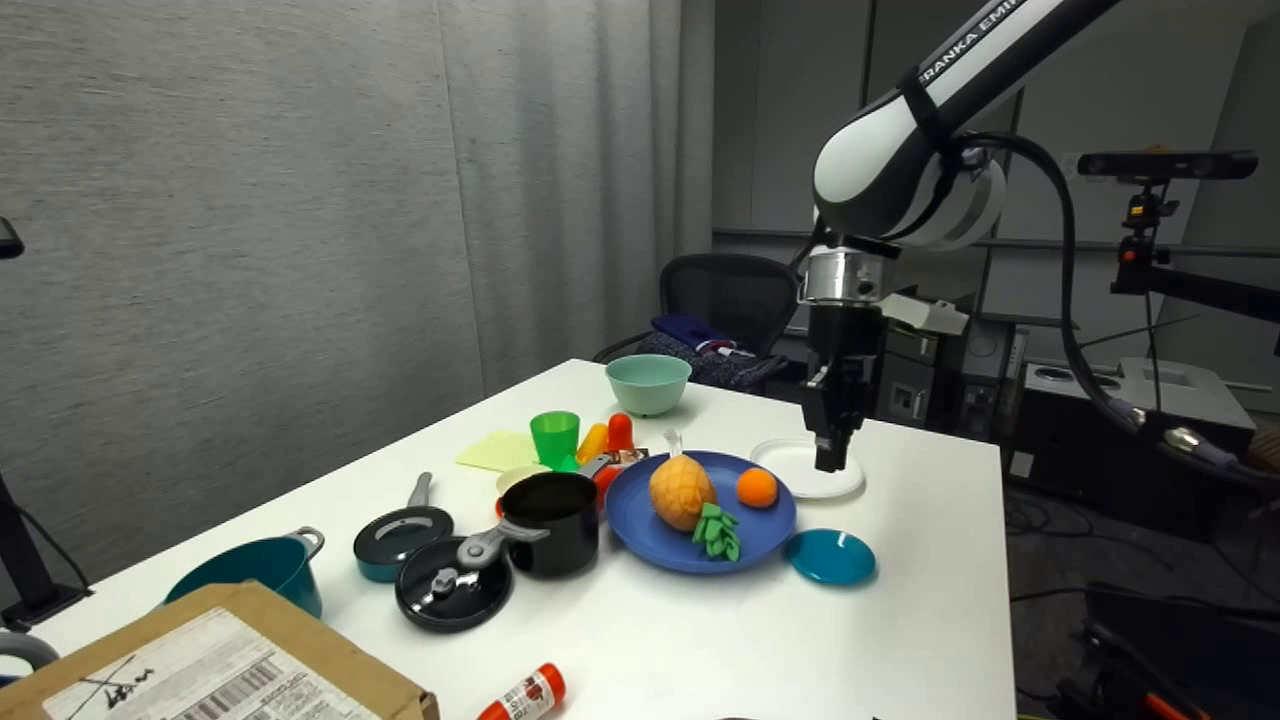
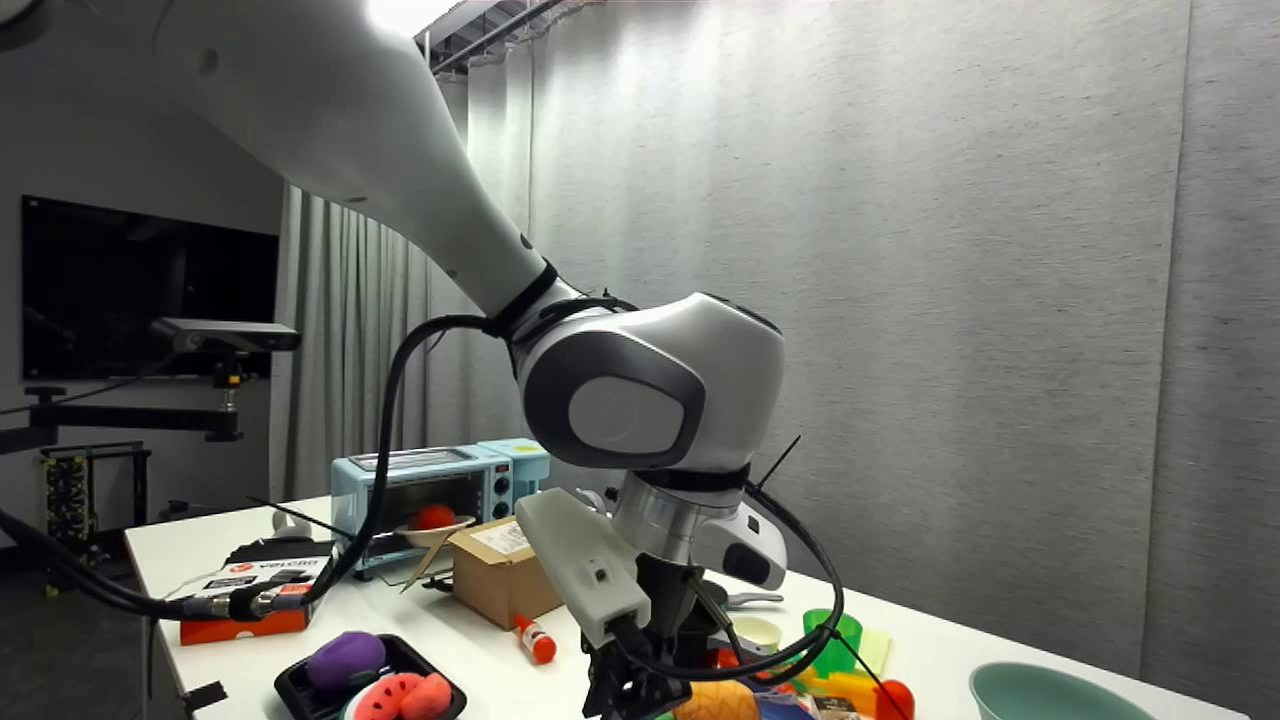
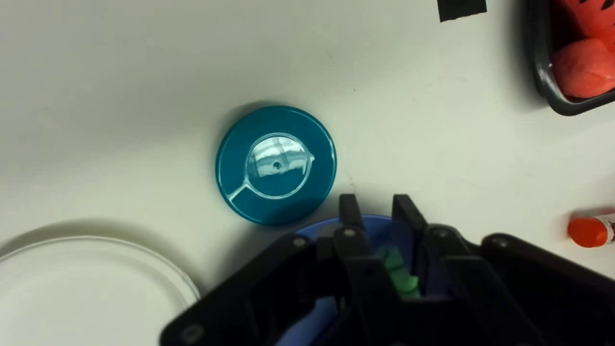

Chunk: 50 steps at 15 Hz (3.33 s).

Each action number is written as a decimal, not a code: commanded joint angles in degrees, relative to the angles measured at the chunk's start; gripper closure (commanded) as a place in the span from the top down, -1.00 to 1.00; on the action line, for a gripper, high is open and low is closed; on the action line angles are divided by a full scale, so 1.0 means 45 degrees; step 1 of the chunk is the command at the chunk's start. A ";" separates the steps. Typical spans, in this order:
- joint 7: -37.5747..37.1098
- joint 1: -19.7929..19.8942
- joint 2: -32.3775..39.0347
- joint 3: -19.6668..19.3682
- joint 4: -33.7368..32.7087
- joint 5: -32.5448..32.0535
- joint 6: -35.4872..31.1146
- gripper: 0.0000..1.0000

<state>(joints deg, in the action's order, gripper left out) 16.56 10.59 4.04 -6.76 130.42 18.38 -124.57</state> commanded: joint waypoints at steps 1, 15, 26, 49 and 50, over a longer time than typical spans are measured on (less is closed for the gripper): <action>-0.0001 -0.0082 -0.0001 -0.0084 -0.0017 -0.0012 0.0037 -0.48; 0.0617 -0.0076 0.0333 0.0043 -0.0571 0.0998 0.0189 0.32; 0.2746 -0.0866 0.4654 0.2147 -0.4357 0.1944 0.4071 1.00; 0.5143 -0.0982 0.5626 0.3897 -0.3803 0.2648 0.3693 1.00; 0.5322 -0.0968 0.5721 0.3928 -0.3860 0.2836 0.3804 1.00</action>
<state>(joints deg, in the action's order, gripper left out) 36.88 5.39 29.07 10.20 113.12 28.43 -108.12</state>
